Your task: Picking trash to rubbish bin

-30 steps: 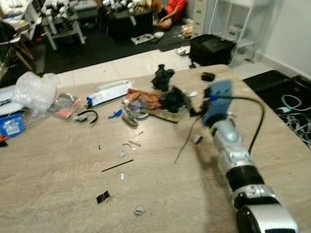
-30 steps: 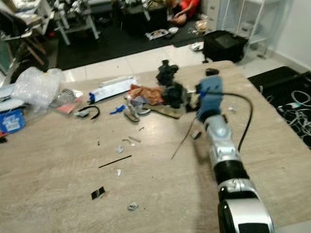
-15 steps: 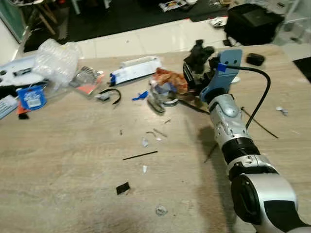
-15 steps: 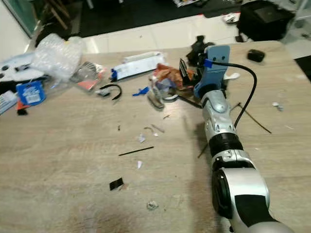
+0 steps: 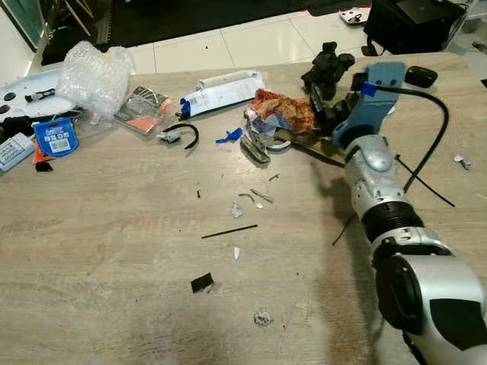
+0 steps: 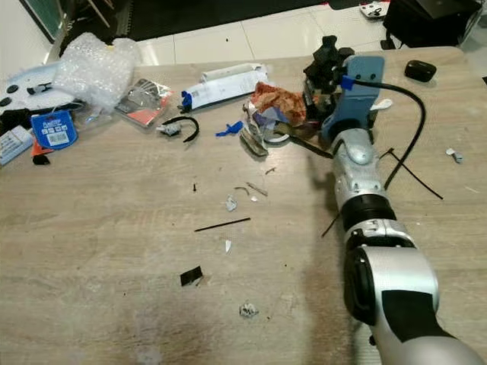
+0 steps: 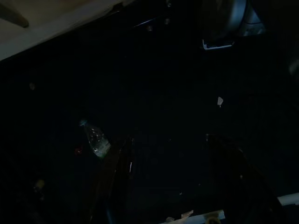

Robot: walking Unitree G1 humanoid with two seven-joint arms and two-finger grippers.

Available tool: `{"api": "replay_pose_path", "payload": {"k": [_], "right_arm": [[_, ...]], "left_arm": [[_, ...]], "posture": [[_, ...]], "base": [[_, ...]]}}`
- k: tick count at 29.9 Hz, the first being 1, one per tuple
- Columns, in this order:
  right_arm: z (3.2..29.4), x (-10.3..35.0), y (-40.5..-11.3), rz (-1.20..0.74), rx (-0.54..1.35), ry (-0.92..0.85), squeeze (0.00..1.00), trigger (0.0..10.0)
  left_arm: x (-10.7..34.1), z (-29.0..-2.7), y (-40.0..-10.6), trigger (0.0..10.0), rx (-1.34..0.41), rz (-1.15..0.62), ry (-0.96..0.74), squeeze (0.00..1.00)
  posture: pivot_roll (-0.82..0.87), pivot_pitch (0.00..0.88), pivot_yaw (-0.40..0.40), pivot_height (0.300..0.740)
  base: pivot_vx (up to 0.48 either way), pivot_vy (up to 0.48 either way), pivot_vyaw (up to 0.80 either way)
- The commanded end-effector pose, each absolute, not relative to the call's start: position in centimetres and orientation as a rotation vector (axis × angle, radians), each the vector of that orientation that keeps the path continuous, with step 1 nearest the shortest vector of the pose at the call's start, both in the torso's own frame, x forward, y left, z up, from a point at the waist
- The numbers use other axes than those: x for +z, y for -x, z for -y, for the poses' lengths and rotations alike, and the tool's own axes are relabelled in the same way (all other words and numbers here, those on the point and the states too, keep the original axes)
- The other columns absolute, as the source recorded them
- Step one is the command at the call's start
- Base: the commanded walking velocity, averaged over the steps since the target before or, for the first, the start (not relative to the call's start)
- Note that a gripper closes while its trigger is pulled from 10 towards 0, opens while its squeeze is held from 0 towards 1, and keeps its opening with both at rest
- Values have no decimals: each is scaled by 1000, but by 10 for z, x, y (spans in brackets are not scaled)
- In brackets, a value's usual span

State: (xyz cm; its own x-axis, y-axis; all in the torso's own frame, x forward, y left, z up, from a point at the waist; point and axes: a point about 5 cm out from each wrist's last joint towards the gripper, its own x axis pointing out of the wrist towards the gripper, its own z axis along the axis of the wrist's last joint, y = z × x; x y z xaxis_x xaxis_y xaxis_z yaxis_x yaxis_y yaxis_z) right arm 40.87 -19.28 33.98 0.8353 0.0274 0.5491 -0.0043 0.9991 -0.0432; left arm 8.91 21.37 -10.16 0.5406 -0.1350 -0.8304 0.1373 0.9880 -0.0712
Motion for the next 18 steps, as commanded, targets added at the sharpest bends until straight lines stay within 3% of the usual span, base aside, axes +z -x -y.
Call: {"api": "replay_pose_path", "payload": {"k": [1,18], "right_arm": [[194,340,-408,586,10,60,0,10000],[206,366,-400,691,19,105,0,10000]], "left_arm": [[-104,-219,-75,10000,-158,-1031,-9,0],[-105,-219,-71,10000,-164,-1042,-9,0]], "posture": [[17,463,163,740],[16,455,161,740]], "base": [[0,0,0],[0,0,0]]}}
